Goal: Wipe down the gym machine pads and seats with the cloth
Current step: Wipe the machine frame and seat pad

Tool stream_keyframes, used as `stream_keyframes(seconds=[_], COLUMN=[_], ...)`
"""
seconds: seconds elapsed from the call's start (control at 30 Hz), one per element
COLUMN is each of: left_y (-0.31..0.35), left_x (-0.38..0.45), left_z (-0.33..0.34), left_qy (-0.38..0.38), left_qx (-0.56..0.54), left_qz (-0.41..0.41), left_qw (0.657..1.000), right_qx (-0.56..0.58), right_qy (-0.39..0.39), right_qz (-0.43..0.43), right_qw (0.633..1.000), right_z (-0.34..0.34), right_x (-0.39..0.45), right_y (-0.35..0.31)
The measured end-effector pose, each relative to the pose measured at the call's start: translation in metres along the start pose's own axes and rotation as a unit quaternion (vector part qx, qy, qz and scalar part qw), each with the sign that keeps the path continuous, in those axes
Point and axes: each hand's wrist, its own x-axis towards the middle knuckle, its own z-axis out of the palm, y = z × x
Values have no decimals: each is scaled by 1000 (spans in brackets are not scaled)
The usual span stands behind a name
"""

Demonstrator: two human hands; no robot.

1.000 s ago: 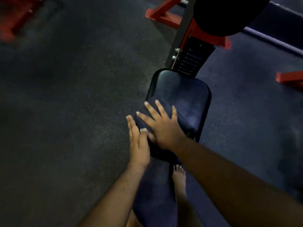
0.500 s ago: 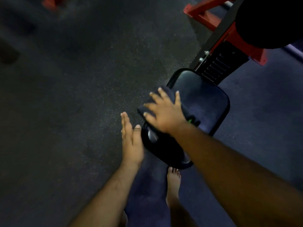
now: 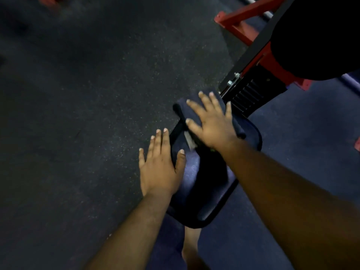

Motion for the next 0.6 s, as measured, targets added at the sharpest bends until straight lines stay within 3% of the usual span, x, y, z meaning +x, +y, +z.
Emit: stream_keyframes(seconds=[0.07, 0.17, 0.3, 0.43, 0.5, 0.6], left_y=[1, 1, 2, 2, 1, 1], left_x=[0, 2, 3, 3, 2, 2], left_z=[1, -1, -2, 1, 1, 2], left_qy=[-11, -39, -50, -45, -36, -33], left_qx=[17, 34, 28, 36, 40, 40], left_qz=[10, 8, -2, 2, 4, 7], left_qw=[1000, 999, 998, 998, 999, 999], right_qx=[9, 22, 36, 35, 31, 12], right_qy=[8, 23, -40, -10, -6, -23], right_qz=[29, 55, 108, 199, 172, 31], right_qw=[1000, 998, 993, 979, 985, 999], right_z=[0, 9, 19, 7, -2, -7], right_x=[8, -58, -154, -84, -20, 28], right_y=[8, -5, 33, 52, 24, -16])
